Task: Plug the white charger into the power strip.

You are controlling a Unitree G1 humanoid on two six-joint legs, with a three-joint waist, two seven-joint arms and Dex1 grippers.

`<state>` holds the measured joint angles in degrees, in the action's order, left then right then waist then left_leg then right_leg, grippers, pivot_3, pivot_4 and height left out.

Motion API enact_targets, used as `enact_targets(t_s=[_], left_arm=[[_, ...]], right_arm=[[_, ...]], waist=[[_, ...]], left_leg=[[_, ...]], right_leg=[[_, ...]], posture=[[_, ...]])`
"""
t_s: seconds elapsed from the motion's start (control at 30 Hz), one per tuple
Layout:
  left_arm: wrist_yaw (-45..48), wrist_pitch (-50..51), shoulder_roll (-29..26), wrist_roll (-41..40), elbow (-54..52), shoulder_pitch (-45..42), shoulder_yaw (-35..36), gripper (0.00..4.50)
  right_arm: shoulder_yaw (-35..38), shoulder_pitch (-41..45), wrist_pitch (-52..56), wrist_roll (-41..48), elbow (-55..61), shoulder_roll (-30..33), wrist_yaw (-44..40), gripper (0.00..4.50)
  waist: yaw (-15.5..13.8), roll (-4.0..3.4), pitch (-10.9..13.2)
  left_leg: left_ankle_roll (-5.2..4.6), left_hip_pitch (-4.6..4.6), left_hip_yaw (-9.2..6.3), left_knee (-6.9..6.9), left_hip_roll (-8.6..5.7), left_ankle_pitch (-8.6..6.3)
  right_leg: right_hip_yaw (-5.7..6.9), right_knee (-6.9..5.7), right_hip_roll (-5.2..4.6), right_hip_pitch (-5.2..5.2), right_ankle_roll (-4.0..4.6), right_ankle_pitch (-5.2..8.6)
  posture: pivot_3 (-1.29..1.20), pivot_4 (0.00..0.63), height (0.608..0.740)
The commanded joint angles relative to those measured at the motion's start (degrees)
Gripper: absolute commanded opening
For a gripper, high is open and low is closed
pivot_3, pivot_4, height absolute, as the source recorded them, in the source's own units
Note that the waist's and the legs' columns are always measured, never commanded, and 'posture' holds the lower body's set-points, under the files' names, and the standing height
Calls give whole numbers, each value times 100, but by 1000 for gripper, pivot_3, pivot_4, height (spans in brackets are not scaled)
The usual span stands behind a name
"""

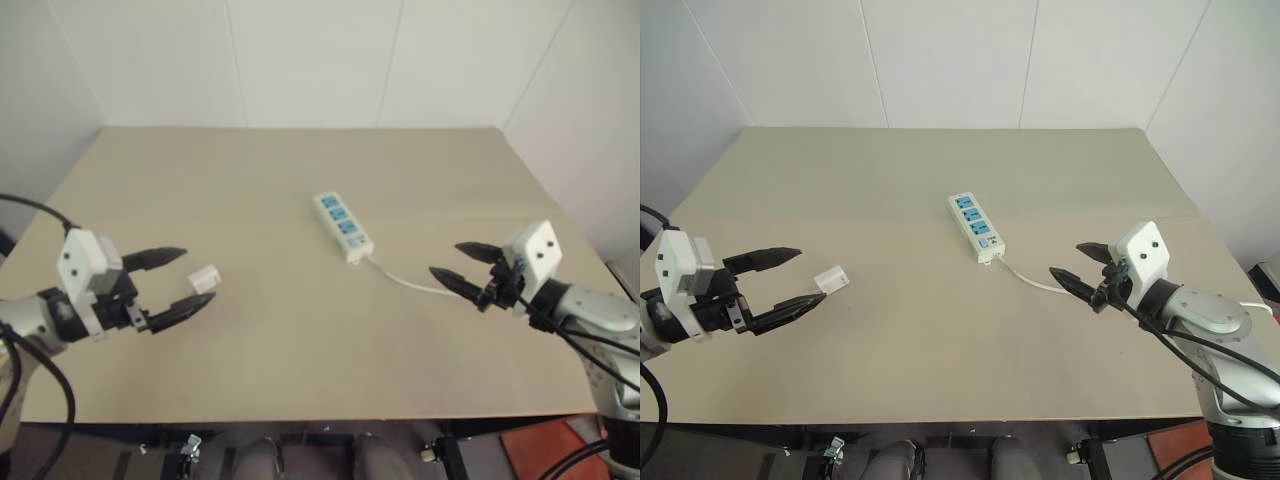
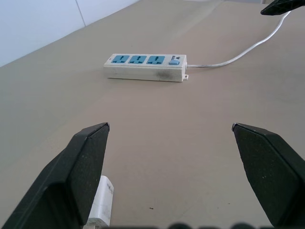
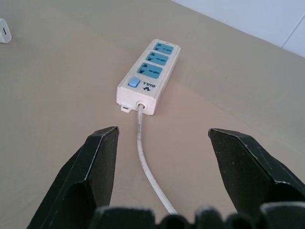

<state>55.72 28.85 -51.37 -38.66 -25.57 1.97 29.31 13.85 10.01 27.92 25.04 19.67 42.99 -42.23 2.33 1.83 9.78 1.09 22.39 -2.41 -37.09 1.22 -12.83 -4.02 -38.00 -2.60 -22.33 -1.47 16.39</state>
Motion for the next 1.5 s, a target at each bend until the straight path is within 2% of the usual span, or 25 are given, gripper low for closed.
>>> enact_targets(t_s=[0.03, 0.4, 0.63, 0.83, 1.1, 1.2, 1.27, 1.43, 1.5], left_arm=[[-1, -15, -35, -117, -178, -20, 96, 4500], [-6, -24, -9, -123, -194, -5, 87, 4500], [-30, -15, 10, -142, -168, -98, -3, 4500], [-36, -28, 7, -146, -124, -248, -153, 4500], [-88, -14, 15, -174, -217, -165, -97, 4500], [-133, -5, 33, -201, -292, -91, -52, 4500], [-157, -3, 39, -221, -339, -23, -1, 4500], [-221, -9, 34, -261, -385, 53, 31, 4500], [-232, -14, 29, -271, -387, 56, 24, 4500]], right_arm=[[75, 93, -81, 37, 108, 27, -6, 3627], [7, 101, -55, -8, 87, -12, 38, 3627], [-859, 361, -20, -322, -139, -748, 468, 3627], [-1587, 1285, -156, -1002, -1330, -1617, 1084, 3627], [-1969, 2080, -74, -1698, -2885, -2104, 1534, 3627], [-2070, 2233, -154, -1892, -3314, -2219, 1588, 3029], [-2051, 2239, -183, -1878, -3312, -2246, 1483, 2400], [-2018, 2085, -177, -1837, -3029, -2160, 1238, 489], [-2011, 1937, -141, -1798, -2760, -2081, 1107, 22]], waist=[[0, 0, 0], [1, 0, 0], [29, 0, 0], [27, -1, 1], [19, -2, 1], [28, -2, 1], [31, -2, 1], [31, -2, 1], [28, -2, 1]], left_leg=[[0, 0, 0, 0, 0, 0], [0, 0, 0, 0, 0, 0], [0, -4, 1, 2, 3, 0], [0, -5, 0, 2, -1, 0], [0, 3, -2, 8, -3, 0], [0, 1, -2, 10, -2, 0], [0, 0, -2, 10, -2, 0], [0, -1, -3, 11, 0, 0], [1, -1, -3, 11, 0, 0]], right_leg=[[0, 0, 0, 0, 0, 0], [0, 0, 0, 0, 0, 0], [-2, -2, 2, 1, 0, 0], [-4, -5, 2, -2, 1, -1], [-2, -4, -1, -11, 2, -1], [-2, -5, 0, -11, 2, -1], [-2, -5, 0, -11, 2, -1], [-1, -6, 1, -11, 2, -1], [-1, -5, 1, -10, 2, -1]], posture=[[0, 150, 740], [0, 150, 740], [0, 150, 740], [0, 150, 740], [0, 150, 740], [0, 150, 740], [0, 150, 740], [0, 150, 740], [0, 150, 740]])
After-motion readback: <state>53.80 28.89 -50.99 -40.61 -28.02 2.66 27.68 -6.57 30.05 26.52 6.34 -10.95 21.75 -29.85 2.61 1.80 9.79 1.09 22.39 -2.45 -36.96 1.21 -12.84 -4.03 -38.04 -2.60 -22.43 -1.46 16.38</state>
